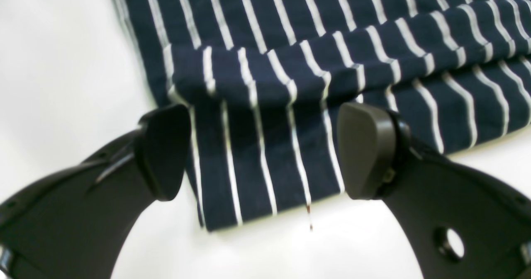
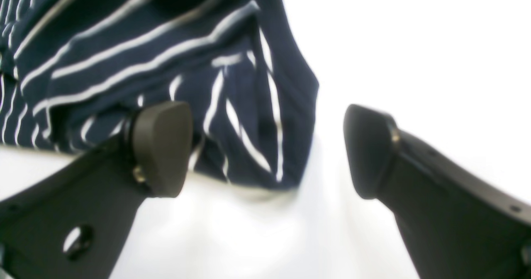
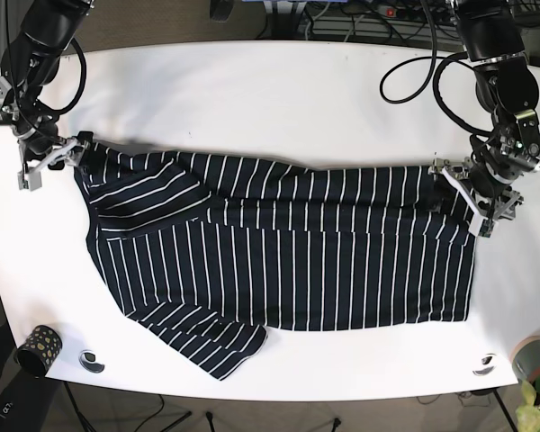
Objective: Fold the T-shirt properly
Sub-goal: 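Release the fold and pinch the folded edge again with both grippers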
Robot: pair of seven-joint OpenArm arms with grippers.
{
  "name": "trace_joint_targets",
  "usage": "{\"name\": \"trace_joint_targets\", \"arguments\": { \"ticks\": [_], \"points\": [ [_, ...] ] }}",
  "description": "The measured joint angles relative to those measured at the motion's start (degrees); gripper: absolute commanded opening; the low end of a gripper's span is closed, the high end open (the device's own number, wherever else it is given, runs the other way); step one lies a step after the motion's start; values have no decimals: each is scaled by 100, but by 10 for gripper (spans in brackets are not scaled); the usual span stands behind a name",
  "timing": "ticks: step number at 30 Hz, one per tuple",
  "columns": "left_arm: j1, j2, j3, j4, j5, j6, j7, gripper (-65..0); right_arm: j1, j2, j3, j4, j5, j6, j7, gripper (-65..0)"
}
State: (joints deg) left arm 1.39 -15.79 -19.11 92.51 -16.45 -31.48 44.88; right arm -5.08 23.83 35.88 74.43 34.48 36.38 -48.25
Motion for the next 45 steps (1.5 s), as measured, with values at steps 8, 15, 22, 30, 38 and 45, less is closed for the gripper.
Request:
{"name": "trace_joint_targets", "arguments": {
  "ticks": [8, 15, 22, 30, 38, 45],
  "points": [
    [435, 129, -682, 212, 55, 42, 4, -139, -111, -33, -37, -28, -9, 9, 63, -330],
    [549, 142, -1010, 146, 11, 0, -37, -139, 48, -39, -26, -479, -138, 76, 243, -366],
    [516, 144, -992, -444, -7, 0, -76, -139, 140, -236, -35, -470, -474, 98, 365, -449],
    [494, 144, -966, -868, -28, -2, -553, -139, 138, -304, -2, -459, -470, 114, 374, -453],
    [409, 146, -955, -1189, -9, -4, -566, -140, 125, -323, 0, -442, -470, 114, 391, -453],
    [68, 125, -962, -1672, -44, -2, -704, -315, 125, -334, 0, -442, -470, 114, 396, -453]
  ]
}}
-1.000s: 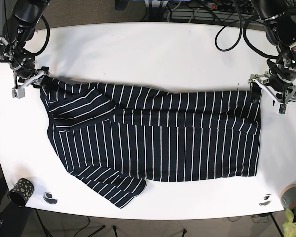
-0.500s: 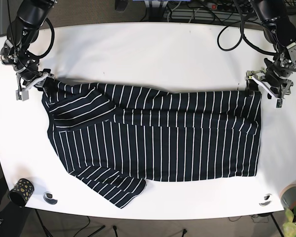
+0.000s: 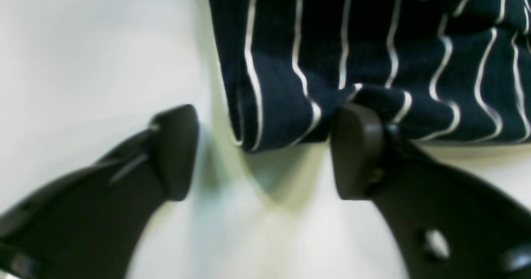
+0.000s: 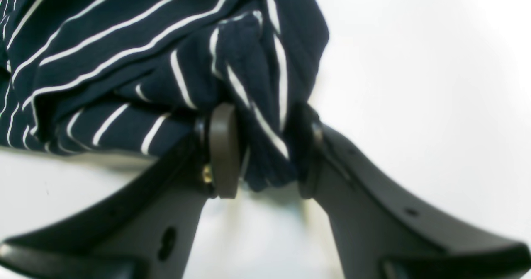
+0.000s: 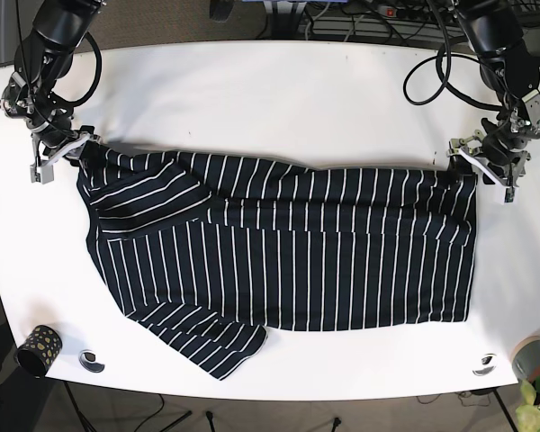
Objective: Fold the T-shirt properly
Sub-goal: 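Release the fold and pinch the folded edge again with both grippers, then drag the pinched edge away from the hem with both grippers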
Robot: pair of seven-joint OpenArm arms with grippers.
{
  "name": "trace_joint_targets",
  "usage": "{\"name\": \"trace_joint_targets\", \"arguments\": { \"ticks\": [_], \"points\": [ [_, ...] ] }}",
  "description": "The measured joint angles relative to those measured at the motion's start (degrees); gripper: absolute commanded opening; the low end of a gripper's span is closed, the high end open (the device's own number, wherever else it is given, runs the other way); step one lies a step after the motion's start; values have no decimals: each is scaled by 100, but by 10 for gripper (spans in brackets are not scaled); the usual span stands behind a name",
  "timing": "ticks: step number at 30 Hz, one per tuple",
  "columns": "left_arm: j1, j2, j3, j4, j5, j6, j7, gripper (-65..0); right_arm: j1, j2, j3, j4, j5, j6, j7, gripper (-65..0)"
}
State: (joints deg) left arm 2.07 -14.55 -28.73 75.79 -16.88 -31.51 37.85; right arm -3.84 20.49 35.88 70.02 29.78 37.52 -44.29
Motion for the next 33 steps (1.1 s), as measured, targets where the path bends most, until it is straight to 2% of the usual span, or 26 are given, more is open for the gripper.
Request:
{"name": "trace_joint_targets", "arguments": {
  "ticks": [1, 6, 10, 14, 15, 18, 22, 26, 33],
  "points": [
    [-2, -11, -4, -48, -37, 0, -50, -360, 2, 0, 0, 0, 0, 0, -4, -455],
    [-275, -42, -26, -363, -61, -2, -39, -500, 4, -15, 0, 0, 0, 0, -2, -455],
    [-382, -28, -11, -601, -85, -2, -138, -649, 9, -35, 0, 0, 2, 2, 17, -471],
    [-369, -31, -22, -616, -118, -4, -170, -650, 11, -33, -4, 0, -2, 0, -4, -596],
    [-369, -33, -22, -616, -116, -4, -168, -650, 0, -31, -15, 0, 0, 0, -11, -609],
    [-328, -61, 0, -501, -98, -7, -63, -650, -2, -28, -22, 0, 2, 4, -28, -607],
    [-168, -146, 4, -144, 46, -59, 197, -650, -33, 118, -20, -7, -31, 289, -160, -607],
    [68, -271, 26, 140, 15, -72, 199, -650, -170, 236, -13, 15, -4, 289, -170, -607],
    [254, -444, 17, 474, -28, -260, 343, -650, -514, 229, -26, 592, -131, 293, -297, -607]
  ]
}}
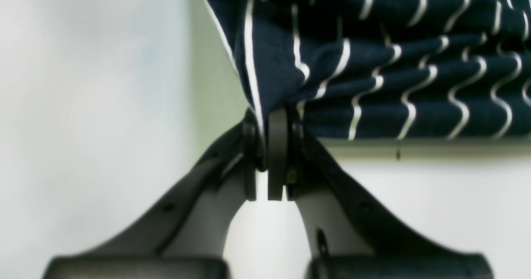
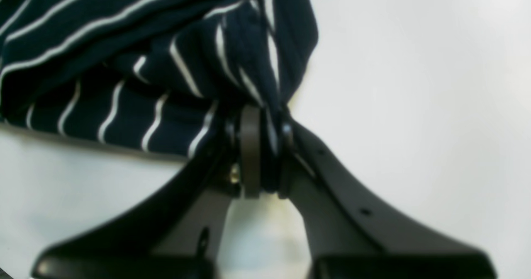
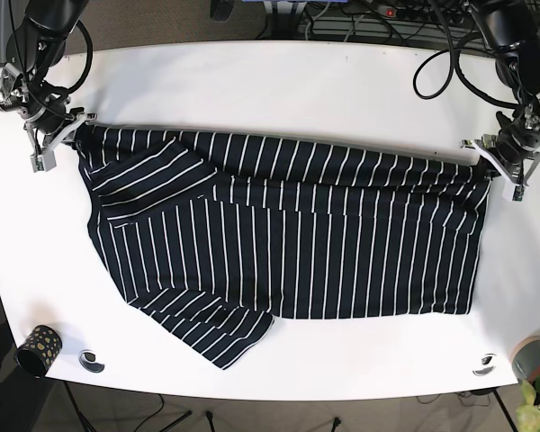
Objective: Fold the T-shirt properly
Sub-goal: 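Drag the pinched edge away from the hem with both grippers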
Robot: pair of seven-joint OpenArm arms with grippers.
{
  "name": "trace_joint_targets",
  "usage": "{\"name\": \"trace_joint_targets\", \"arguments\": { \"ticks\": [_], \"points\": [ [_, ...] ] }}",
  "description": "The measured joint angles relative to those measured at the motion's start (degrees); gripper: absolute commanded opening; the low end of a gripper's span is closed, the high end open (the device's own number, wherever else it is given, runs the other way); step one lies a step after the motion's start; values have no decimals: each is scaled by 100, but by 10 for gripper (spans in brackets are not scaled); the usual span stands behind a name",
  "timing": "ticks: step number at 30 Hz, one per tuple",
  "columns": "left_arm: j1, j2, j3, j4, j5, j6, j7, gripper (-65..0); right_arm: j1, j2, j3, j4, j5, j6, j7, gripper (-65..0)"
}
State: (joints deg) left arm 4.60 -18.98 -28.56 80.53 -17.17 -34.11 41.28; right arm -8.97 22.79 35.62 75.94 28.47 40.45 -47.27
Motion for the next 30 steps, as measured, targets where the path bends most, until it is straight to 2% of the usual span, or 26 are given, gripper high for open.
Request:
{"name": "trace_joint_targets", "arguments": {
  "ticks": [3, 14, 18, 30],
  "points": [
    [15, -31, -22, 33, 7, -179, 286, -650, -20, -4, 0, 74, -7, -9, -35, -607],
    [625, 61, -389, 610, 26, -391, 295, -650, -402, -9, 15, 205, 46, -4, 39, -607],
    [984, 212, -494, 901, 39, -402, 321, -650, -802, -13, 186, 444, 232, -17, 9, -607],
    [2076, 380, -868, 1506, 13, -409, 291, -650, -1934, -4, 216, 964, 933, -37, 13, -607]
  ]
}}
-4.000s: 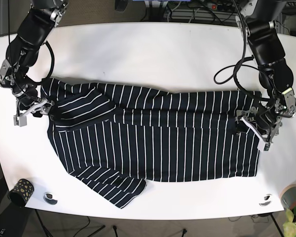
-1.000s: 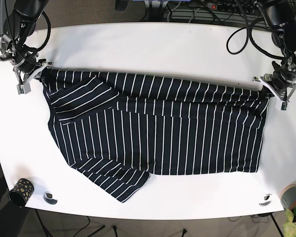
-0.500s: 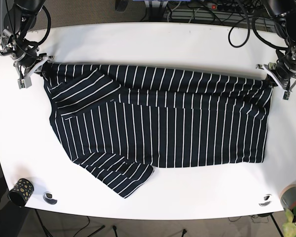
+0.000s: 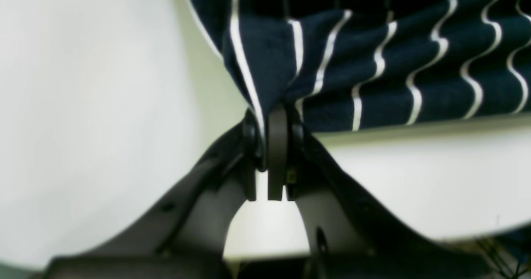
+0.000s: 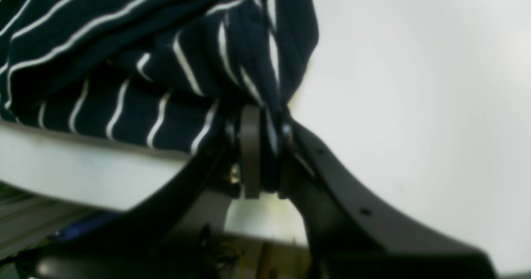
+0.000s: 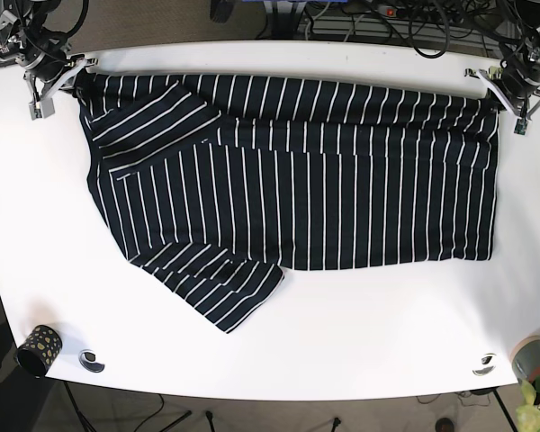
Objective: Fold the T-shirt properly
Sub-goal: 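Drag the pinched edge away from the hem with both grippers, then release the edge and move both grippers to the shirt's middle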
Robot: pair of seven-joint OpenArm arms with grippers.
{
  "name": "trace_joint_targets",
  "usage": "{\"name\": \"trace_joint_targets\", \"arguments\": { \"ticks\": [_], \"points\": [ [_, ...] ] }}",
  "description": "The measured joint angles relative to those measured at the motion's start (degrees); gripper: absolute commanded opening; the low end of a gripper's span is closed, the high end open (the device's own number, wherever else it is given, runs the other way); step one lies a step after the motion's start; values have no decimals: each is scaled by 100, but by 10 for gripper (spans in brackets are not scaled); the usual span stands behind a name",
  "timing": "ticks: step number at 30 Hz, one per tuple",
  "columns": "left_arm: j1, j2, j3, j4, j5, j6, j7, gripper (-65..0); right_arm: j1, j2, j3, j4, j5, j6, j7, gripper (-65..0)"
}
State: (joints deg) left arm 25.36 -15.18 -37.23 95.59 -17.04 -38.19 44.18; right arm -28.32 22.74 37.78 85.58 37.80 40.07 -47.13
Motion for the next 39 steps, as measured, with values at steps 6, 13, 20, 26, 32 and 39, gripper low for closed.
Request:
{"name": "trace_joint_targets", "arguments": {
  "ticks": [6, 13, 20, 26, 32, 39],
  "points": [
    [275, 39, -13, 52, -24, -2, -4, -650, -225, -195, 483, 17, 92, 4, -2, -607],
    [321, 37, -13, 59, 4, 0, -2, -424, -249, -260, 531, 20, 44, 2, 7, -317],
    [323, 35, -20, 63, 28, 20, -4, -265, -247, -323, 577, 243, -4, -24, -4, -141],
    [376, 44, -179, 219, -61, -184, 37, -265, -269, -680, 1276, 868, -15, -22, -52, -143],
    [481, -39, -791, 553, -916, -166, 745, -265, -240, -752, 1241, 1373, -9, -50, -63, -149],
    [306, -44, -944, 894, -2210, -173, 1362, -265, -201, -756, 1204, 1526, -26, -59, -63, -149]
  ]
}}
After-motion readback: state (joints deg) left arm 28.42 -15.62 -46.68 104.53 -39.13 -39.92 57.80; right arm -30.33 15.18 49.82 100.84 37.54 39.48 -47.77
